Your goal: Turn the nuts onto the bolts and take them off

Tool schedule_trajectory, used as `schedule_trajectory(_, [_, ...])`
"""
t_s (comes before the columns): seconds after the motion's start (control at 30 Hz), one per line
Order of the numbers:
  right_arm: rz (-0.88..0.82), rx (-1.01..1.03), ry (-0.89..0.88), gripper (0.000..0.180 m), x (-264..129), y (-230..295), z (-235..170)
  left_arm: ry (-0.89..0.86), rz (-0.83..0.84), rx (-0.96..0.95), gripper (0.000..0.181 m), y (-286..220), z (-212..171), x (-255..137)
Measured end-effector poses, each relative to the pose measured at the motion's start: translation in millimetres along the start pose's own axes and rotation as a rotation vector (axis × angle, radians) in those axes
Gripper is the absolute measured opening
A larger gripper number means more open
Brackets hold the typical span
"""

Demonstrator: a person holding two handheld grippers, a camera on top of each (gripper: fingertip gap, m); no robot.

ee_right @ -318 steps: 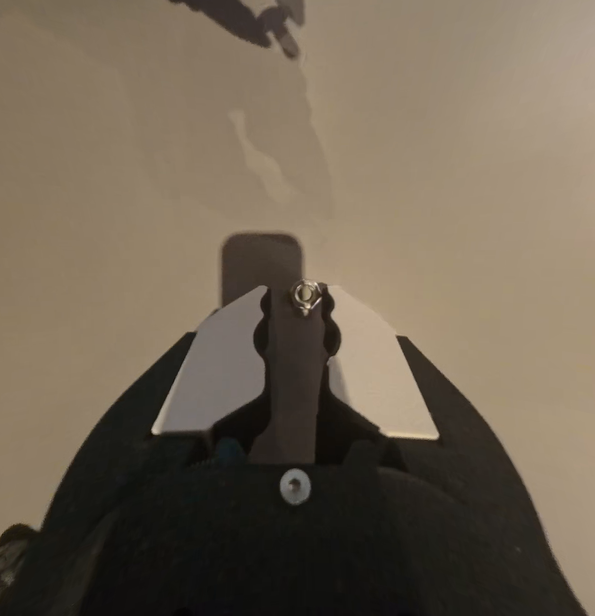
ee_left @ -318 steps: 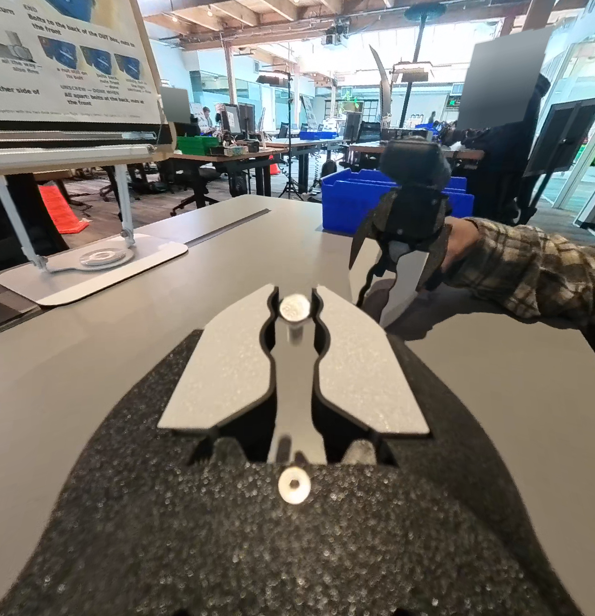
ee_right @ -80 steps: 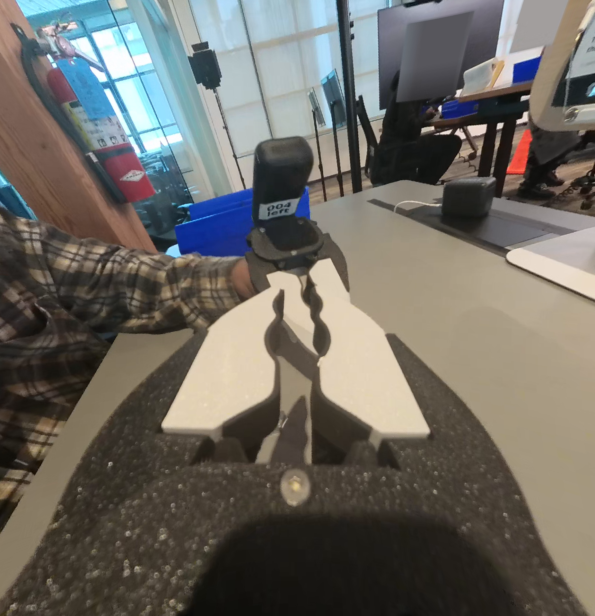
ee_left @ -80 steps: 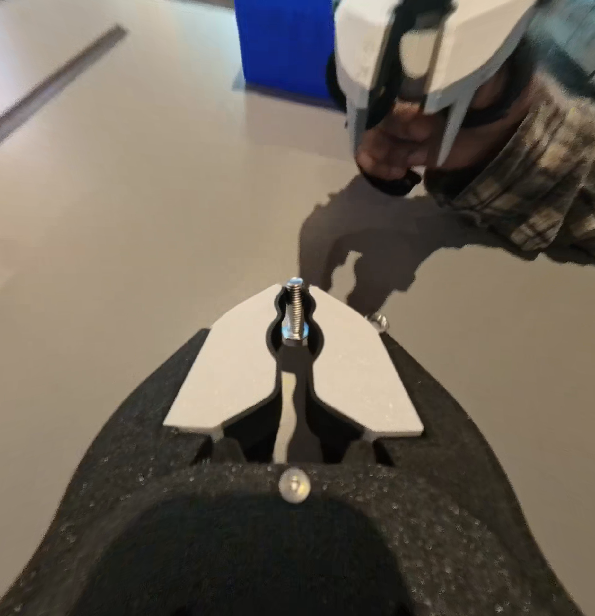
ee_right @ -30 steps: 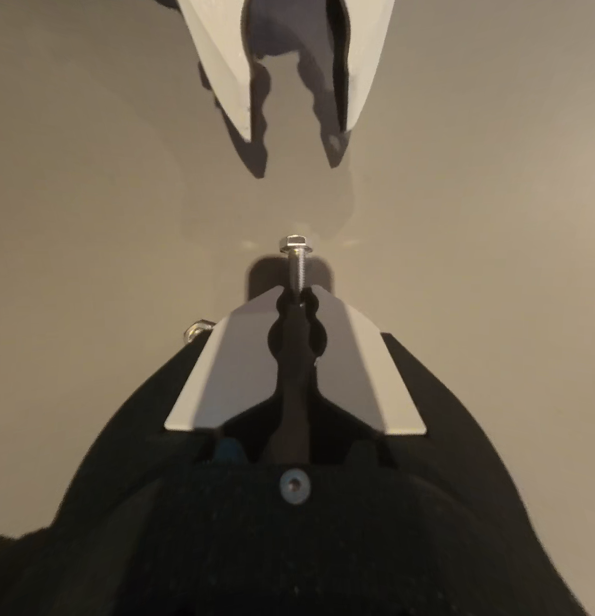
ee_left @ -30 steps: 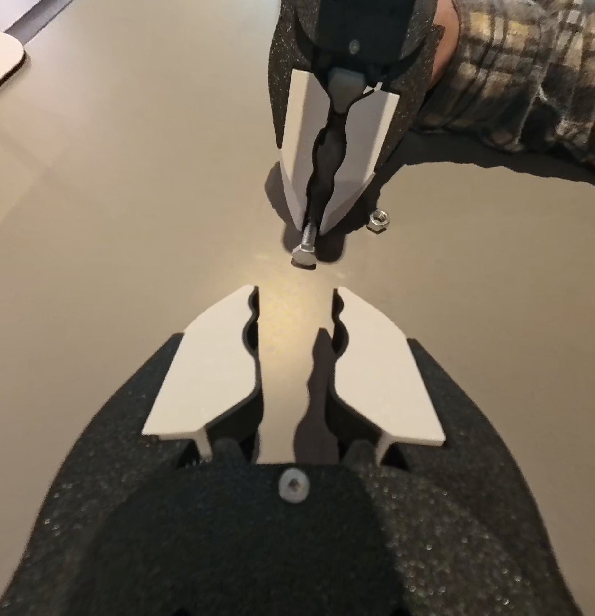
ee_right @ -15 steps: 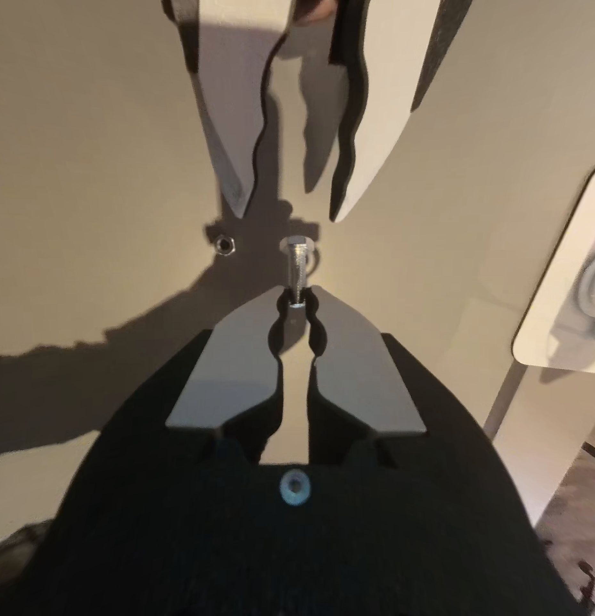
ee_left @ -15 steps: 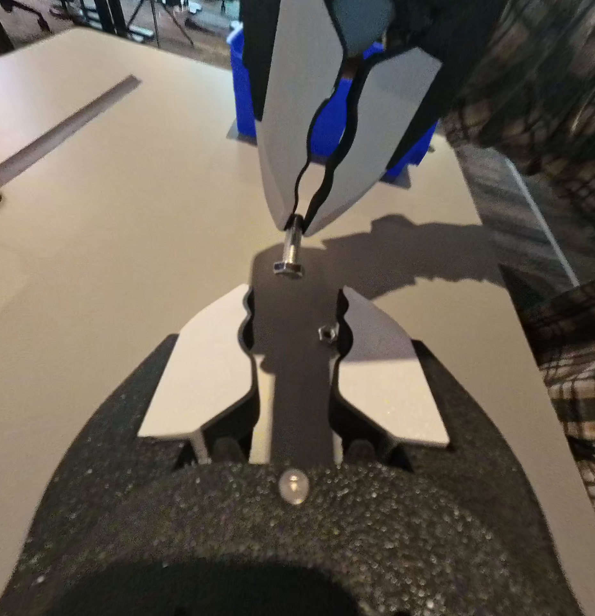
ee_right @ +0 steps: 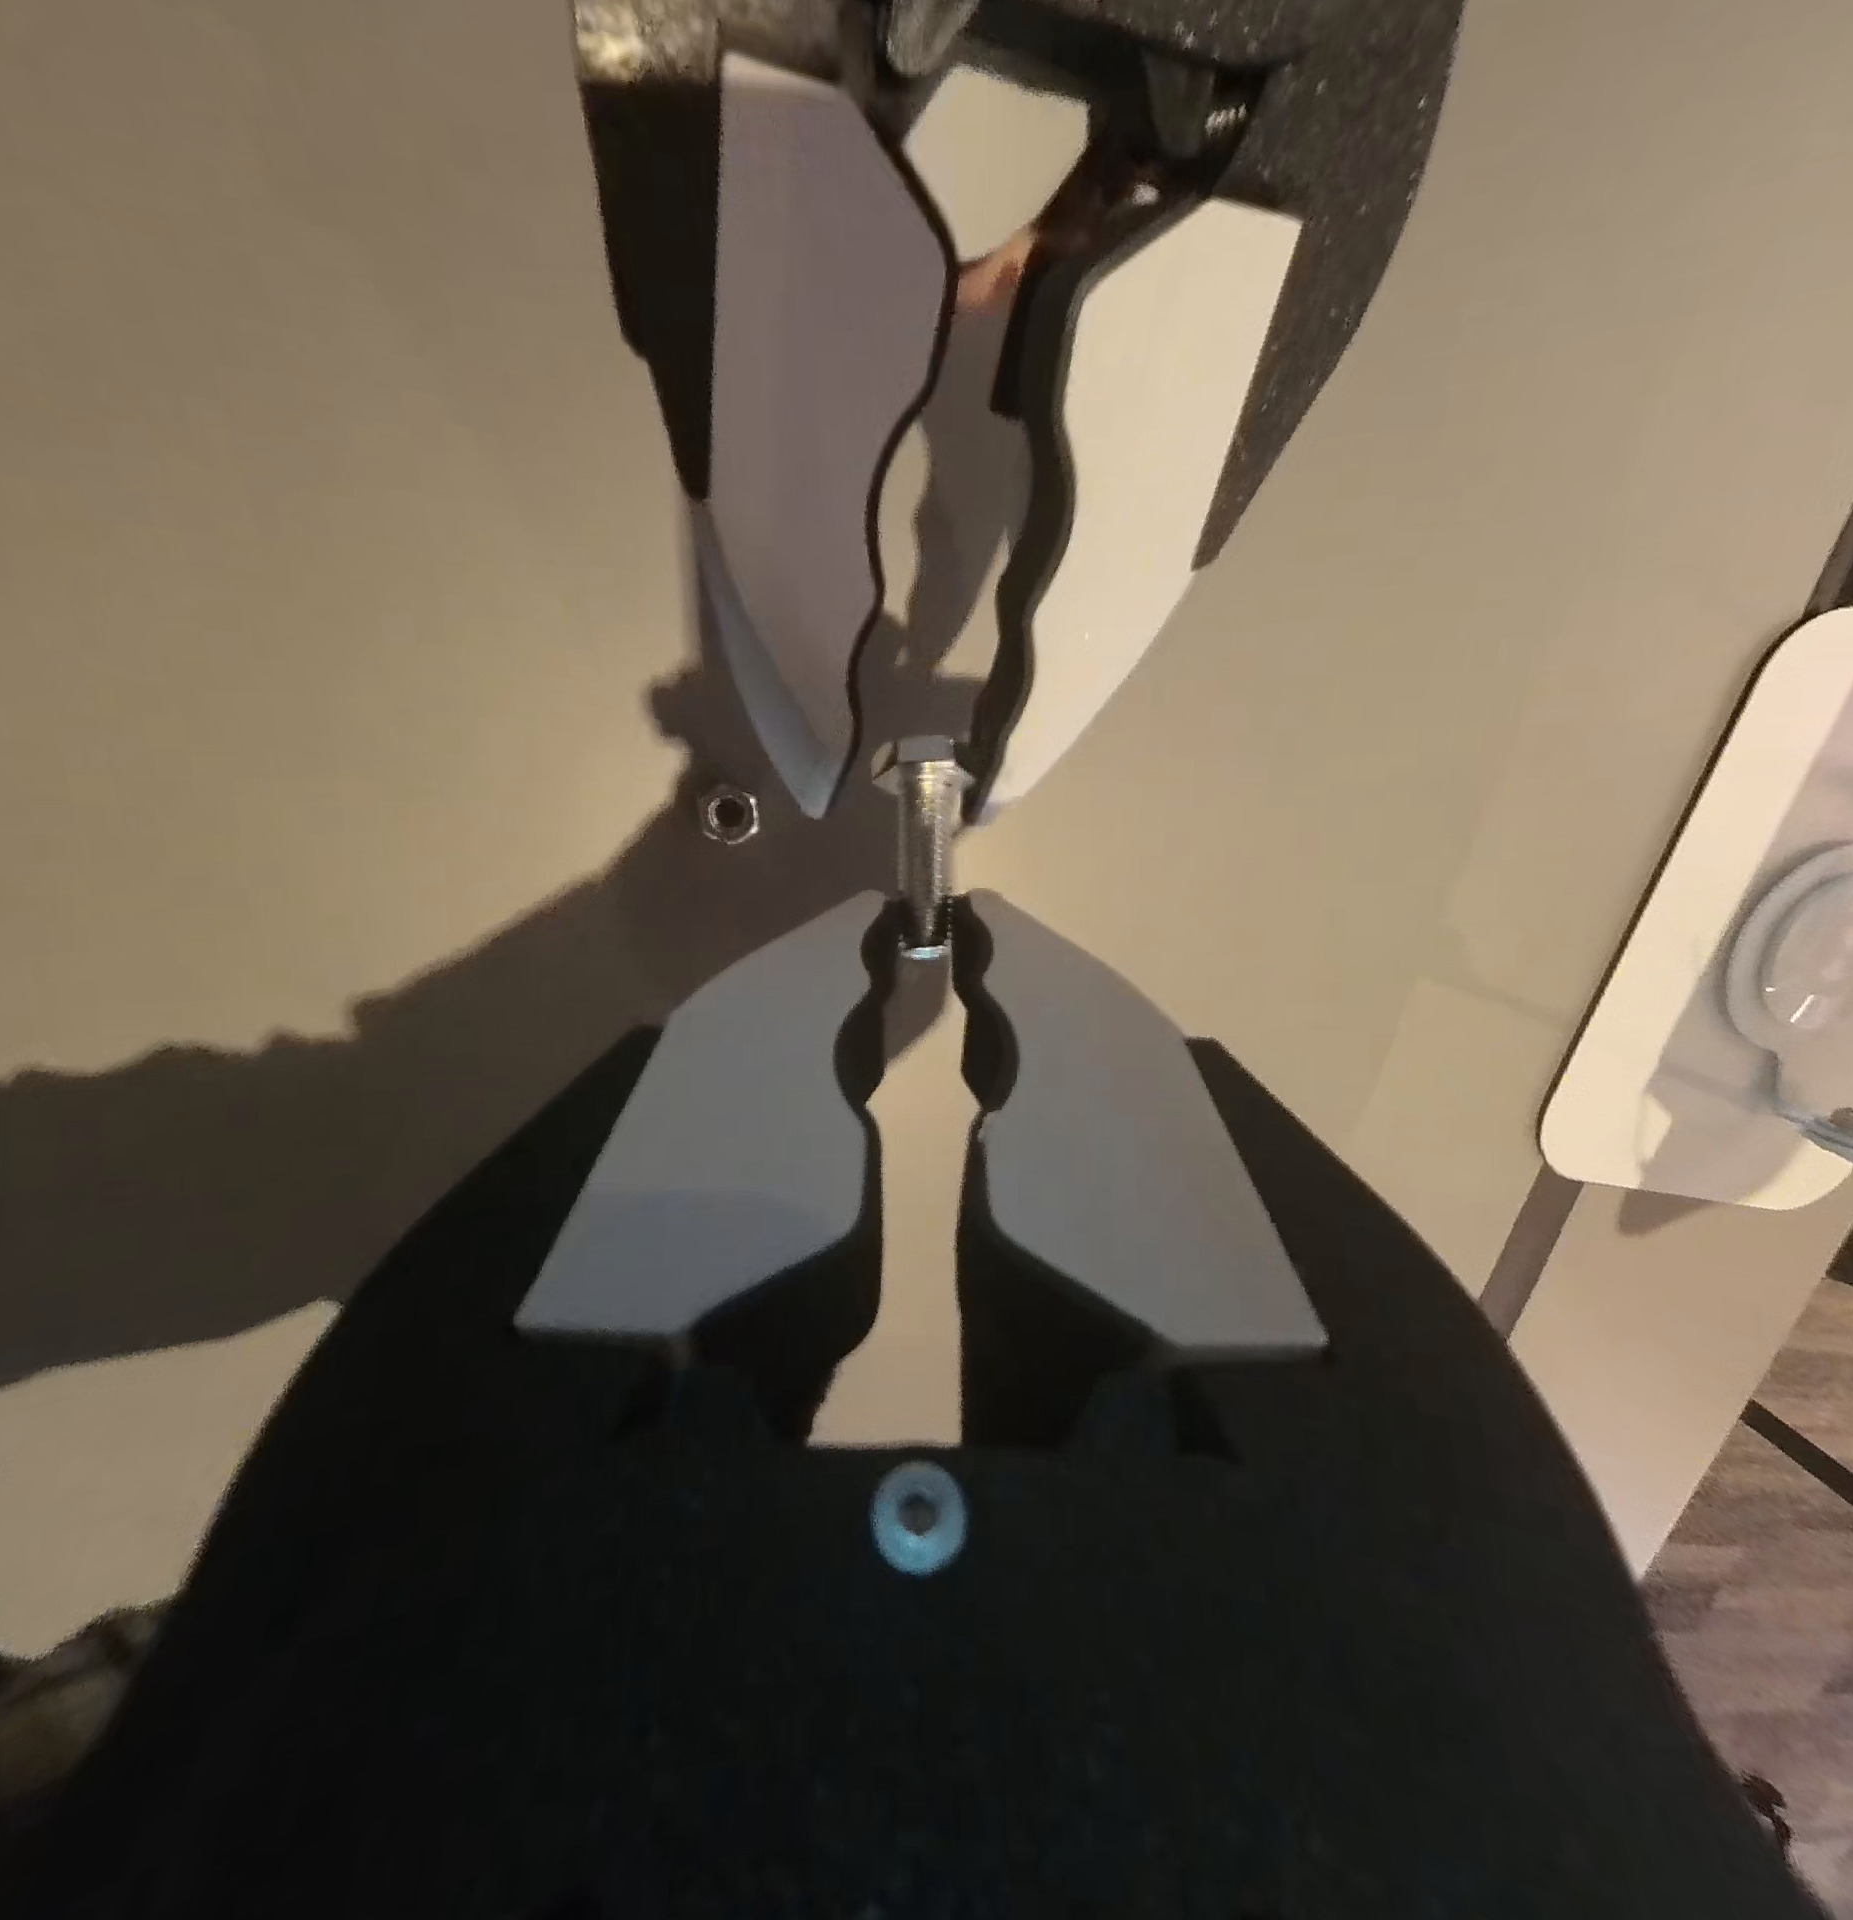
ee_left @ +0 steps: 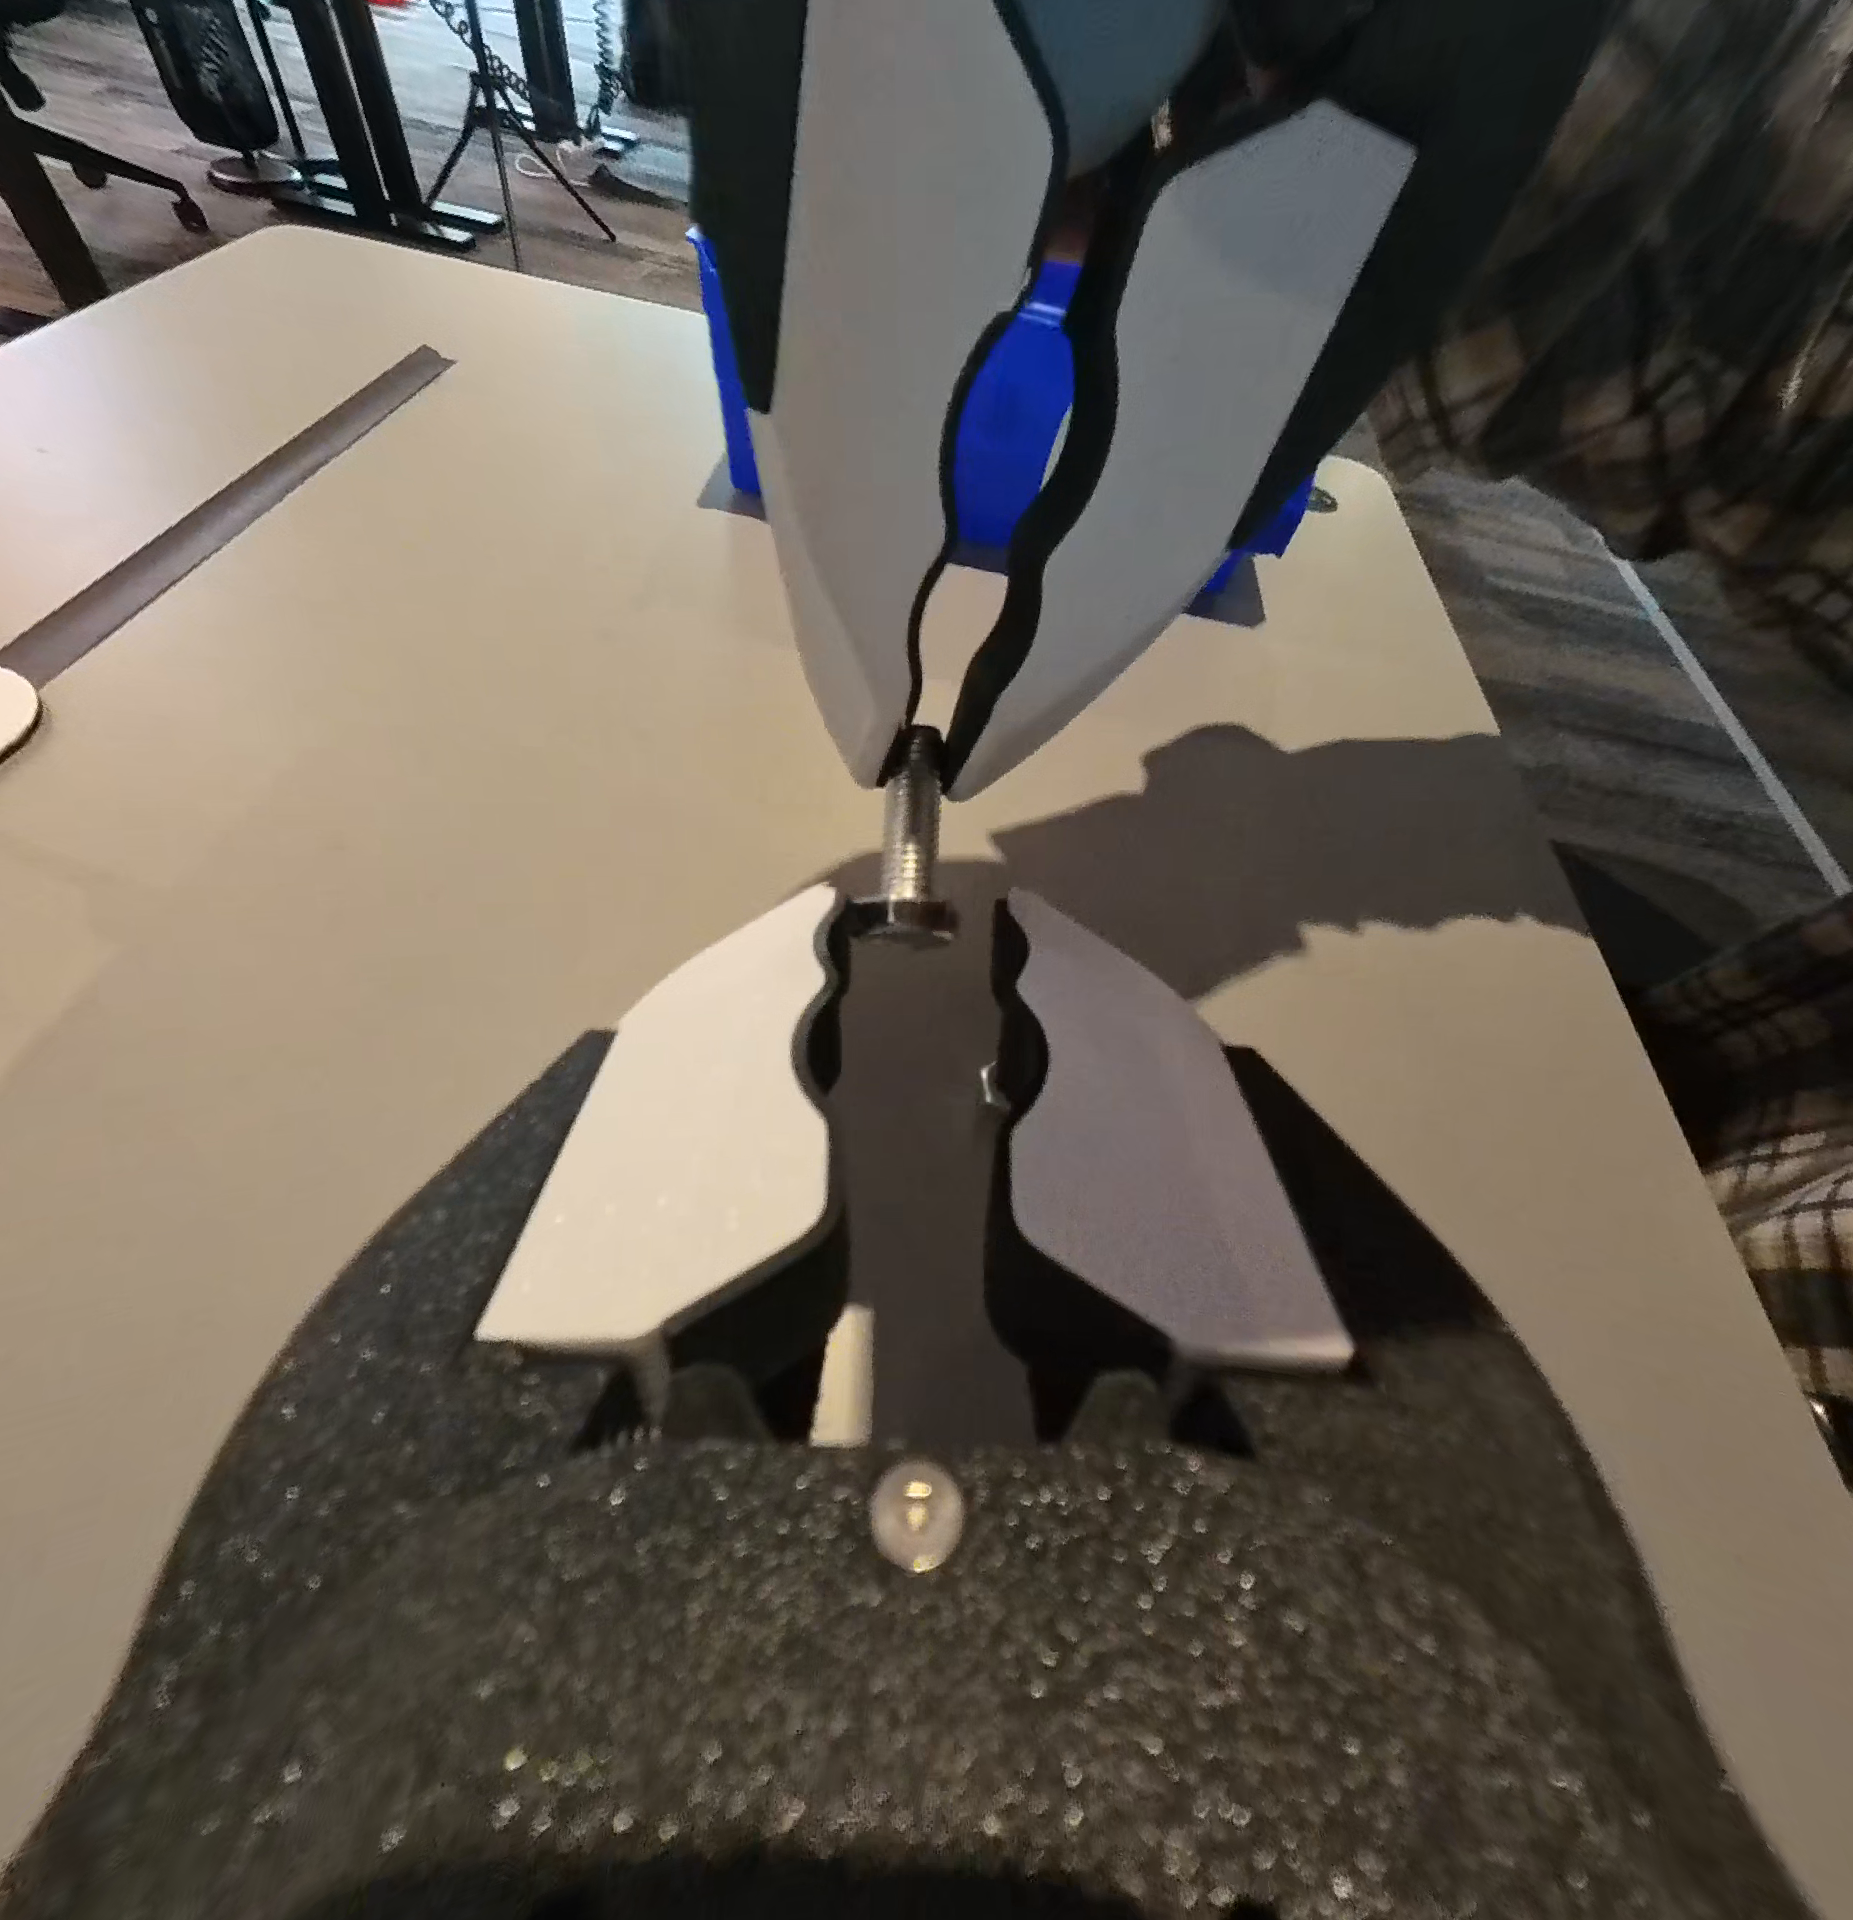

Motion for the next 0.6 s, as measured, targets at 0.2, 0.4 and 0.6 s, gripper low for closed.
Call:
schedule_trajectory(0.2, [0.009, -0.007, 0.004, 0.009, 0.1, 0.6, 3.1, 0.006, 0.007, 0.011, 0.019, 1.3, -2.2, 0.1])
schedule_trajectory(0.4, [0.023, -0.012, 0.010, 0.009, 0.4, 1.6, 7.0, 0.043, 0.026, 0.040, 0.019, 0.6, -6.0, 3.5])
schedule_trajectory(0.6, [0.034, 0.001, -0.012, 0.009, 1.9, 2.0, 10.8, 0.065, 0.029, 0.045, 0.019, 0.9, -9.5, 5.7])
Point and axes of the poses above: each gripper's, where its closed fingertips meet, x out along the fingers, z out of its top, y = z × x across the jaws, the point moved 5 cm from there along -x, back along the fingers, and after that the axes turned 7 degrees about y, right-handed, at the moved point
